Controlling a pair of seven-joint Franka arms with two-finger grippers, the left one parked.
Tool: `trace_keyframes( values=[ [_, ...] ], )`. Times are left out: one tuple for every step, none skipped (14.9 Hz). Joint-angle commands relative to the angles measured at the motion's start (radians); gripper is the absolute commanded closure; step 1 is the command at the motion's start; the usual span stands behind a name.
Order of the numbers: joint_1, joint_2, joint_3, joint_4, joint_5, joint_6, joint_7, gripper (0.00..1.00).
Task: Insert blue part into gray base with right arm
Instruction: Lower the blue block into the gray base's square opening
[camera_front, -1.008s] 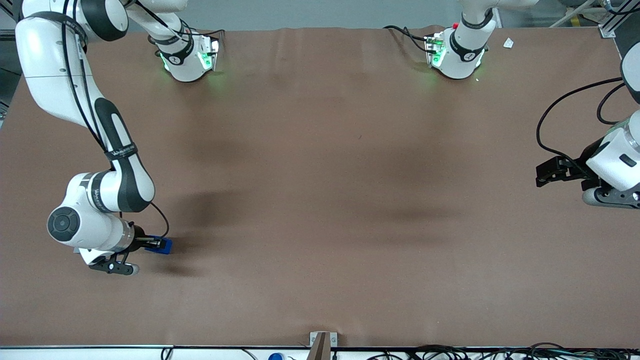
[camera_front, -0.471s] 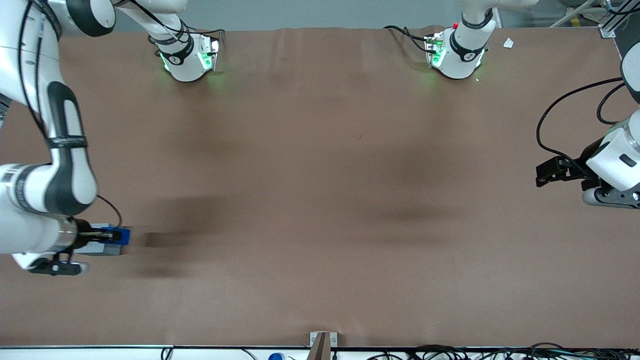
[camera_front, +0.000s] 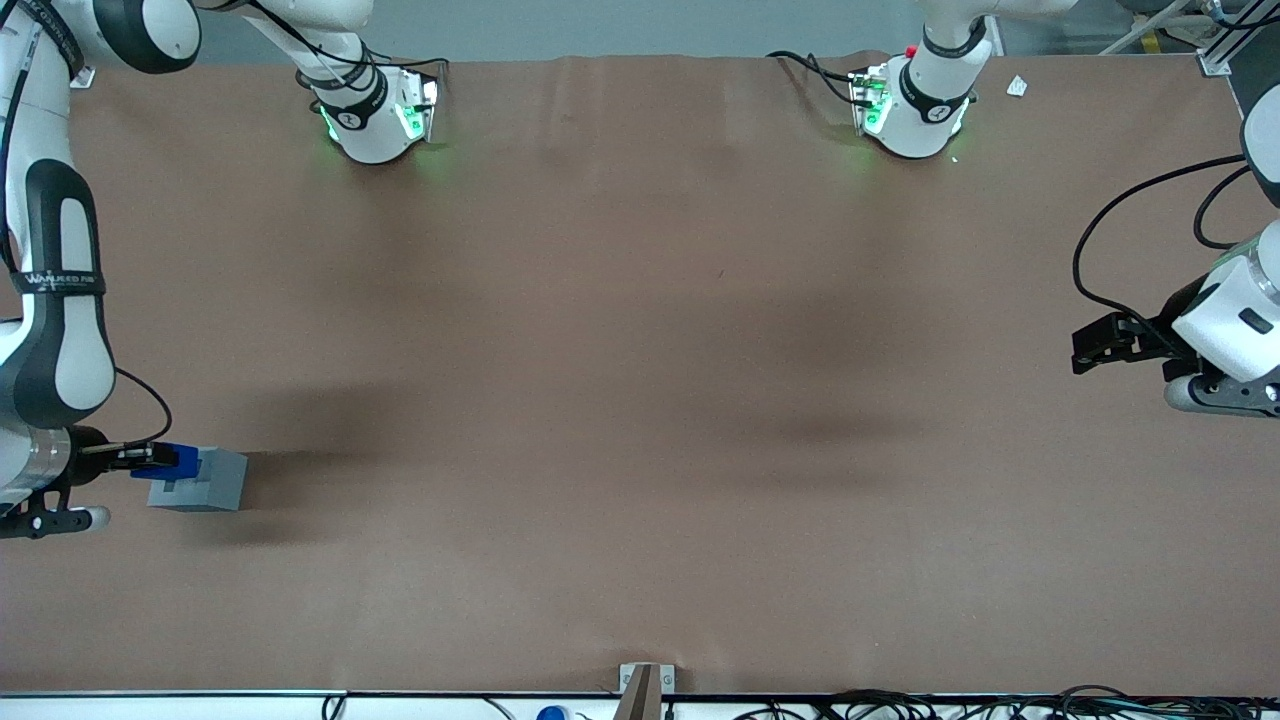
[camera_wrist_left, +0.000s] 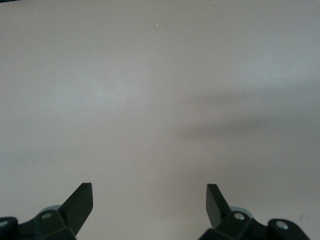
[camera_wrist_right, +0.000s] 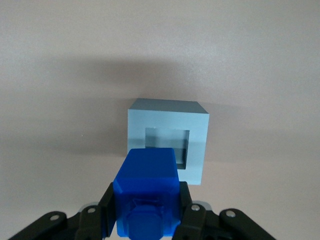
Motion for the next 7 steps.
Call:
trace_keyframes(
  values=[
    [-0.015, -0.003, 0.017, -0.012, -0.014, 0.025, -0.008, 1.00],
    [-0.015, -0.001, 0.017, -0.012, -0.014, 0.027, -0.004, 1.00],
    [-0.015, 0.002, 0.017, -0.011, -0.013, 0.033, 0.002, 1.00],
    [-0.015, 0.003, 0.017, -0.011, -0.013, 0.050, 0.004, 1.00],
    [-0.016, 0.006, 0.017, -0.012, -0.011, 0.071, 0.007, 1.00],
    [-0.018, 0.010, 0.017, -0.012, -0.009, 0.077, 0.009, 1.00],
    [-0.021, 0.011, 0.017, -0.012, -0.002, 0.077, 0.016, 1.00]
  ],
)
